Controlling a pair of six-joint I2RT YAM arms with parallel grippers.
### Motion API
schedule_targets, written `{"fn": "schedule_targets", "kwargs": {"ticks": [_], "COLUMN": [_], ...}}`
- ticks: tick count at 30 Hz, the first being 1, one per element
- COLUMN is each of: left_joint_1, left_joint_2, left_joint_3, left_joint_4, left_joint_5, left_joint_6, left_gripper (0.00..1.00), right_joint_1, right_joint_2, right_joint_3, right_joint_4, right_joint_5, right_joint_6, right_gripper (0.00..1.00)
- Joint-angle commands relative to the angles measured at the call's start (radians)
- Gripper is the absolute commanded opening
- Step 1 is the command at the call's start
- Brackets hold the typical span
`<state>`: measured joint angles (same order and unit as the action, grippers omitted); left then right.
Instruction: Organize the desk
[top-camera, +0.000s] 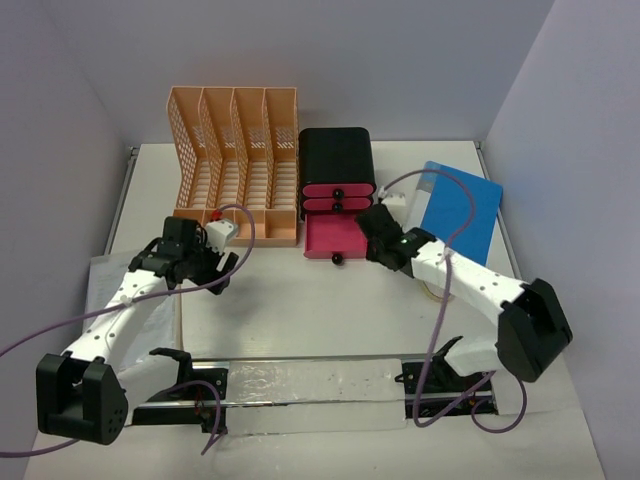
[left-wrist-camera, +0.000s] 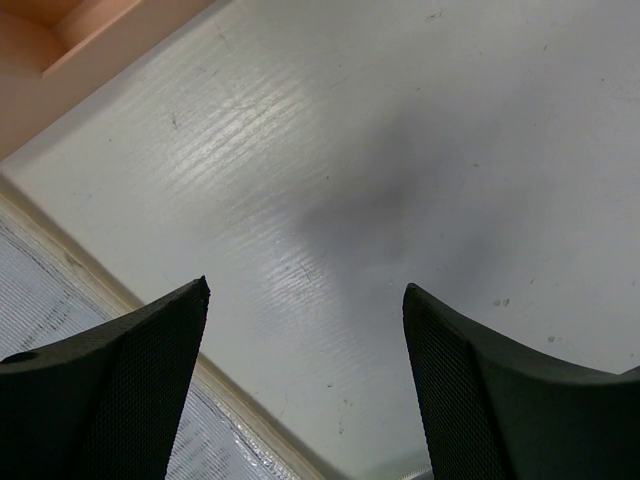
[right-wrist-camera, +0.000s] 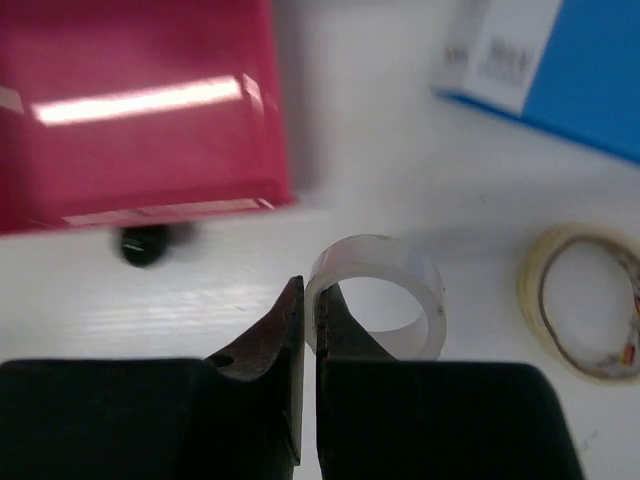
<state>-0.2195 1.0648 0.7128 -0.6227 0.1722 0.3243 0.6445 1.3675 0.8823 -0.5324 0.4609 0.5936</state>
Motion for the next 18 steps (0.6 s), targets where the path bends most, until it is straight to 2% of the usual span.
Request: {"fn": "schedule_targets", "kwargs": {"ticks": [1, 6, 13, 18], "left_joint_1": [0.008, 0.013, 0.022, 0.023], "left_joint_2": [0.025, 0.077, 0.120, 0.130], "left_joint_3": [0.075, 0.090, 0.104, 0.120], "left_joint_4": [0.001, -0.001, -0.013, -0.002], "left_joint_5": [0.023, 0.008, -0.024, -0.006], "left_joint_6": [0.023, 0.026, 0.033, 0.016], "left_gripper": [0.84, 0.84, 0.84, 0.84], "right_joint_1": [0.020, 0.031, 0.013, -0.002], "right_joint_2": [-0.097, 0.046, 0.306, 0.384], "right_joint_3": [0.123, 0.187, 0.304, 0.302], "right_joint_4": [0.158, 0.387, 0.415, 0.417], "right_joint_5": [0.039, -0.040, -0.100, -0.119], "right_joint_6": [-0.118, -0.196, -0.163, -0.136], "right_gripper": [0.00, 0.00, 0.00, 0.00]}}
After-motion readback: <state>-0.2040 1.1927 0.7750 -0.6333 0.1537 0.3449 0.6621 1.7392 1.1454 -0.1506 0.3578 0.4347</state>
